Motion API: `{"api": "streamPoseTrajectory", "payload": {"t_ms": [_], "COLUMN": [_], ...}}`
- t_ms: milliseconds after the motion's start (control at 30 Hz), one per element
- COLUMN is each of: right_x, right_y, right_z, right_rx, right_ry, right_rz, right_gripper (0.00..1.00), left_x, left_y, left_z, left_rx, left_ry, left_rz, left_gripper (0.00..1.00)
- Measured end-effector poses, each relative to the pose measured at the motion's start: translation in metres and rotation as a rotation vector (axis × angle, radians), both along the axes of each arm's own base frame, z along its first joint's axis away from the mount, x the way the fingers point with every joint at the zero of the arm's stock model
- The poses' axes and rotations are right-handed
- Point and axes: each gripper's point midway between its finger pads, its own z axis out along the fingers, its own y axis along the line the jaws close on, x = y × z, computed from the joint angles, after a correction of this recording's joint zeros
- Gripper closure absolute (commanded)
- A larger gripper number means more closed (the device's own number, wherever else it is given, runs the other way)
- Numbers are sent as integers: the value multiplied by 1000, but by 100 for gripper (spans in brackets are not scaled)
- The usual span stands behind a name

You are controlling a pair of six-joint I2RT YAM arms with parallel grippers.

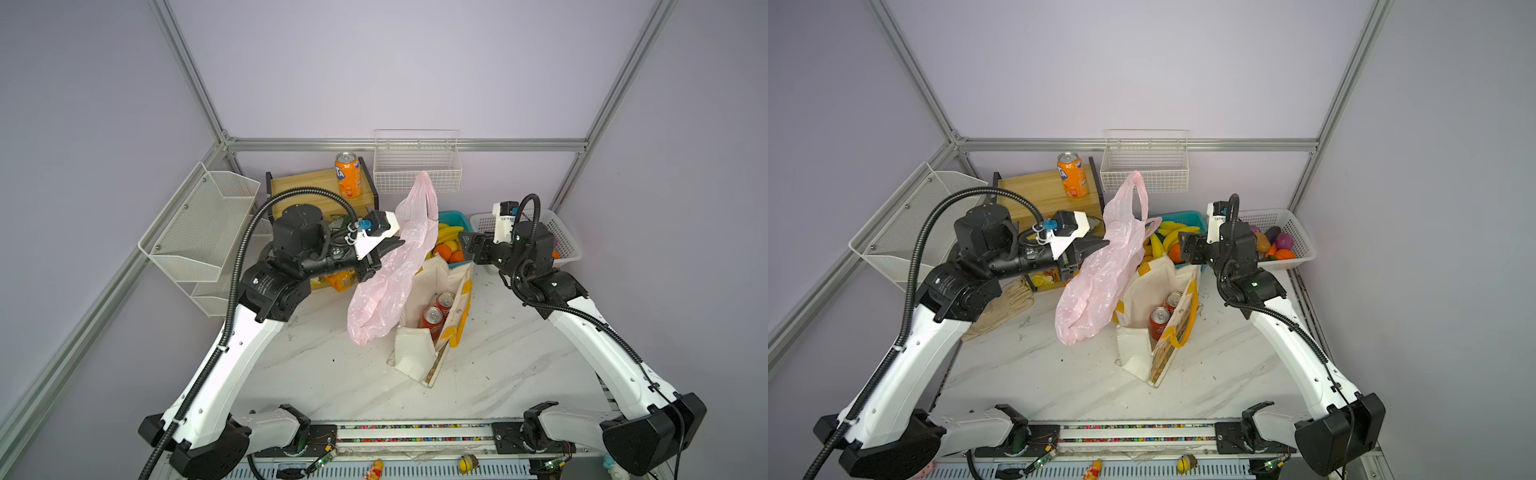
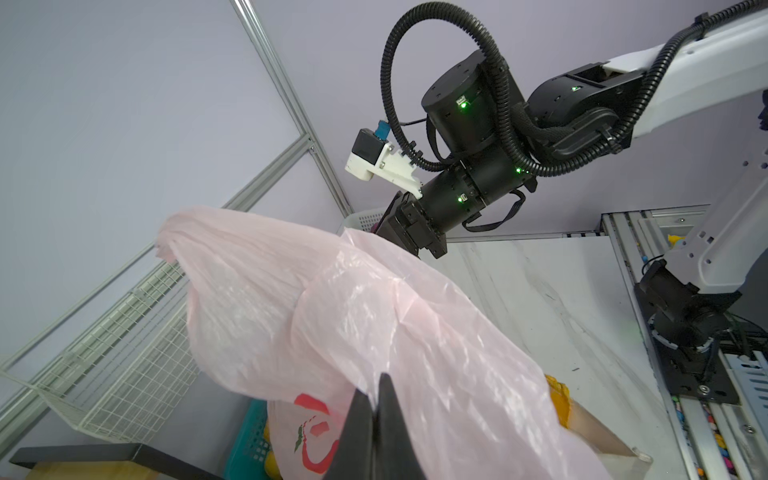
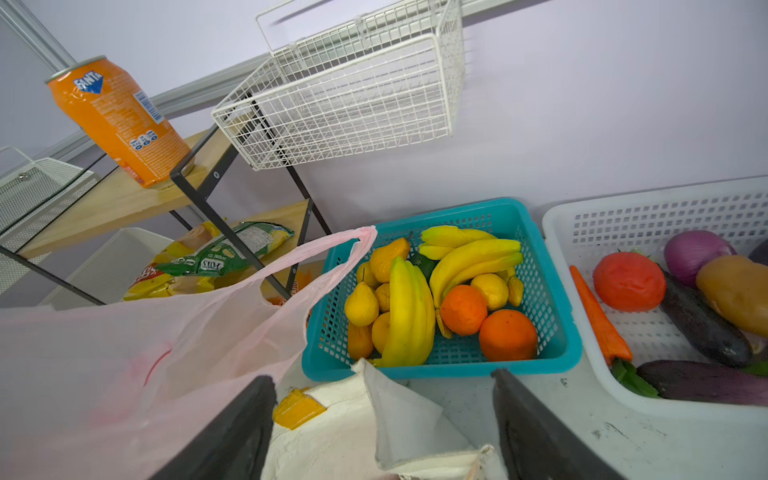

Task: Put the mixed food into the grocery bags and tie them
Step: 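Lift the pink bag with the left gripper while the right releases the tote, then reach the right gripper to the raised pink bag and grasp its handle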

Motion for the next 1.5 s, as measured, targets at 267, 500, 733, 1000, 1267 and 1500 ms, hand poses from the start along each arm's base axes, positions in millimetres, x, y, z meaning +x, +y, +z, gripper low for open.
{"api": "streamPoseTrajectory", "payload": {"t_ms": [267, 500, 733, 1000, 1267, 1500], "right_x": [-28, -50, -52, -49, -46, -33], "right_y": [54, 84, 95, 124, 136, 139], "right_z": [-14, -27, -7, -29, -42, -51], "right_rx": [289, 560, 726, 814, 891, 943], "right_ry": [138, 320, 360, 483, 523, 534], "right_rz": [278, 413, 446, 466, 472, 445], "right_gripper": [21, 17, 16, 16, 16, 17], "left_x": [-28, -5, -5, -4, -4, -8], "left_y": [23, 9, 7, 4, 2, 1], "left_z": [-9, -1, 5, -2, -12, -7], "left_rx": [-113, -144, -167, -169, -169, -182], "left_ry": [-229, -281, -319, -329, -336, -359], "left_rz": [40, 37, 25, 14, -2, -15], "left_gripper": [100, 100, 100, 100, 100, 100]}}
